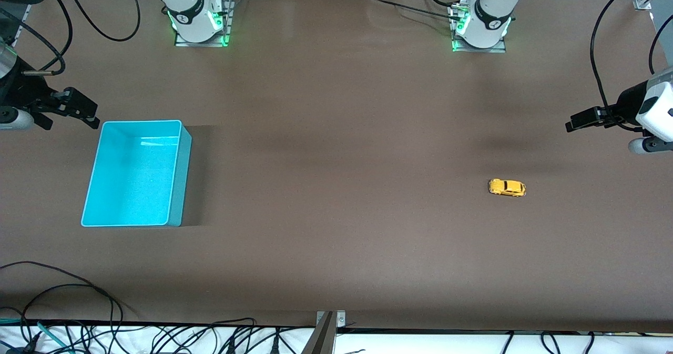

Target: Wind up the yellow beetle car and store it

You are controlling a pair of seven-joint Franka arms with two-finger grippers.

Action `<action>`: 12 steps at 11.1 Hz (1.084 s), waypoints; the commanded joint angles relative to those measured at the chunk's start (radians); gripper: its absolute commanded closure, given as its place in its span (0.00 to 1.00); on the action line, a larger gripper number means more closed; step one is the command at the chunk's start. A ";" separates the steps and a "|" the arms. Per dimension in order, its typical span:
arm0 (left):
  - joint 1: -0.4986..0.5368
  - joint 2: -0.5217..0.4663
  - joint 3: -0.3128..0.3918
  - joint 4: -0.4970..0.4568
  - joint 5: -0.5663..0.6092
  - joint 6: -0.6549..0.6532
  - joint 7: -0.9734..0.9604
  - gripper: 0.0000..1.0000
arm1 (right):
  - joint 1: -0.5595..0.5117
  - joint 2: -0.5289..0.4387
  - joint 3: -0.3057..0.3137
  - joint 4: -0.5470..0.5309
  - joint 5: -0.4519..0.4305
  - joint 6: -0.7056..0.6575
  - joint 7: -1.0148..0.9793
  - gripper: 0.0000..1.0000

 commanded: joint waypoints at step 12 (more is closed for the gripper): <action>0.010 0.011 -0.002 0.009 0.000 -0.008 0.004 0.00 | 0.005 0.020 0.005 0.037 -0.007 -0.050 -0.009 0.00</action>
